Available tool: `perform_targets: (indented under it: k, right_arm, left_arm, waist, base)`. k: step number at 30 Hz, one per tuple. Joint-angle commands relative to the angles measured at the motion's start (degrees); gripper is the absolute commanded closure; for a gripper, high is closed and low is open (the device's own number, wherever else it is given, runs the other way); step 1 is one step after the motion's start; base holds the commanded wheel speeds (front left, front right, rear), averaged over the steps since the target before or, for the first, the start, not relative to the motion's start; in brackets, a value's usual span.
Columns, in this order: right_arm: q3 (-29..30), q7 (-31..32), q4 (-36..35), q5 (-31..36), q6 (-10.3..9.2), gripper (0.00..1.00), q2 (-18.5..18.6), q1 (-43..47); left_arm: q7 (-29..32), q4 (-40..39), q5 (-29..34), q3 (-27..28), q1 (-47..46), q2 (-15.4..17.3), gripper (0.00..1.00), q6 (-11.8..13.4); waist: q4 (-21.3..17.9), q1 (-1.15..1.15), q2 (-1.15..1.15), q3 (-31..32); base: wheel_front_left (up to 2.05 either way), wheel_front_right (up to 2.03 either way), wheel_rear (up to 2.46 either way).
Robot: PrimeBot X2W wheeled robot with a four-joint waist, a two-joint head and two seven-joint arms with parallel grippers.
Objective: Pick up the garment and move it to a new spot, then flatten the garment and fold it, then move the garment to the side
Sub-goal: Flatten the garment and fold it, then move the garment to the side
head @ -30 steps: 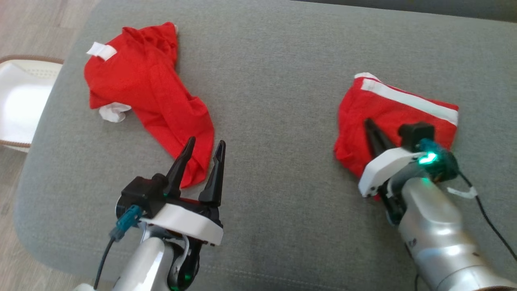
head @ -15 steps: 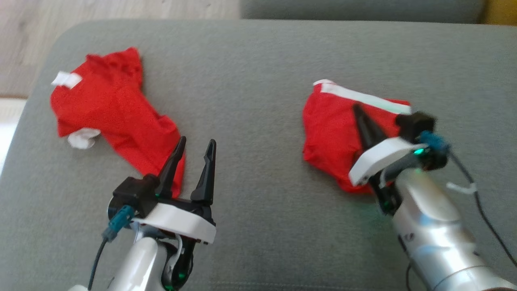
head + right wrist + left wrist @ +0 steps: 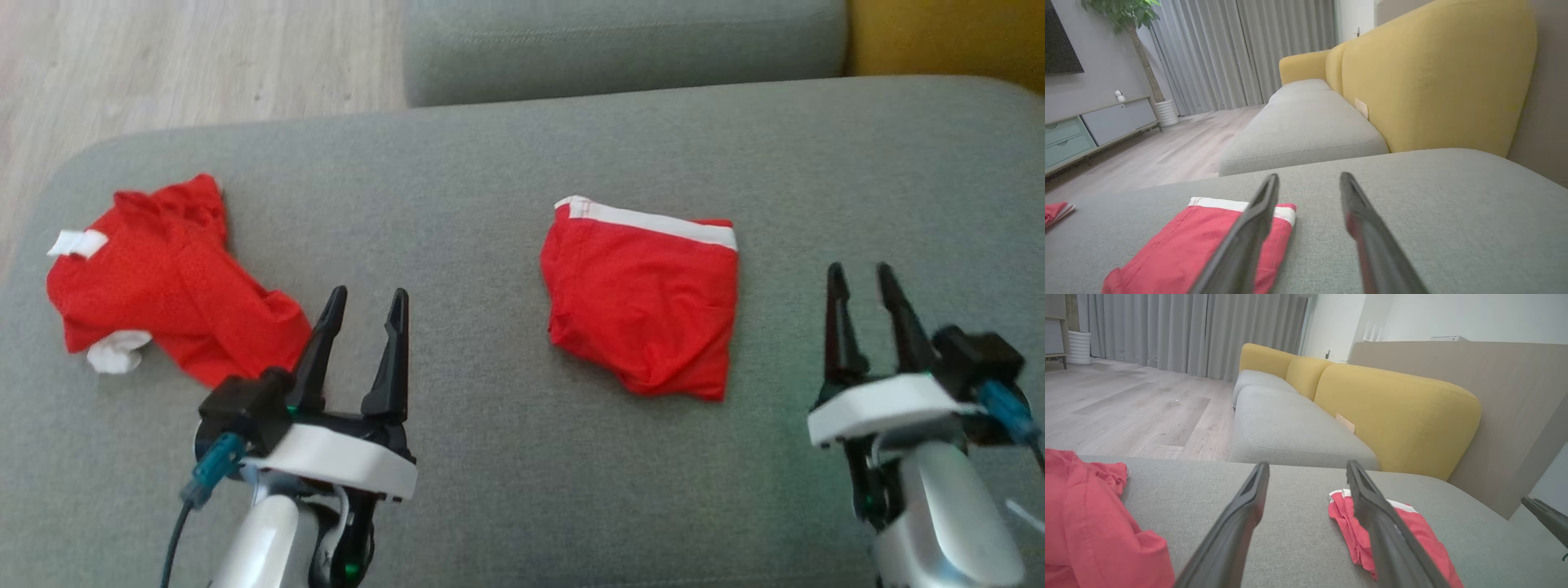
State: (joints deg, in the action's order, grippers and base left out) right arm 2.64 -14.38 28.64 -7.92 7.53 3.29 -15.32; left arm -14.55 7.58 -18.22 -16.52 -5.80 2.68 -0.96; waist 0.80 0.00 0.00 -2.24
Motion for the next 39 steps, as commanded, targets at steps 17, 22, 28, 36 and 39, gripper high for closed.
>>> perform_targets:
  k: [17,22,28,36,39]
  right_arm:
    - [-3.8,-0.6,-7.4,-3.9,-0.04,0.00,-0.4,6.8]
    - [-3.8,-0.6,-7.2,-4.3,-0.04,0.00,-0.4,6.9]
    - [-3.6,-0.5,-5.6,-3.5,-0.04,0.00,-0.4,6.4]
    - [-3.1,2.9,0.0,-0.8,-0.04,0.00,-0.4,1.3]
    - [-2.7,4.2,3.2,-0.7,-0.04,0.00,-0.4,-1.0]
  left_arm:
    - [-0.4,-3.0,1.8,2.8,3.0,0.2,0.00,0.1]
    - [-0.4,-3.1,2.0,2.7,3.0,0.2,0.00,0.0]
    - [-0.4,-2.8,2.1,1.7,2.6,0.2,0.00,-0.4]
    - [-0.4,-2.4,2.2,1.0,0.3,0.2,0.00,-1.1]
    - [-0.4,-2.2,2.2,0.7,-0.6,0.2,0.00,-1.3]
  waist:
    - [-2.8,0.00,0.00,2.2]
    - [-2.8,0.00,0.00,2.2]
    - [-2.0,0.00,0.00,1.1]
    - [0.8,0.00,0.00,-2.7]
    - [2.1,0.00,0.00,-4.0]
  base:
    - [0.00,0.00,0.00]
    - [0.00,0.00,0.00]
    - [0.00,0.00,0.00]
    - [0.00,0.00,0.00]
    - [0.00,0.00,0.00]
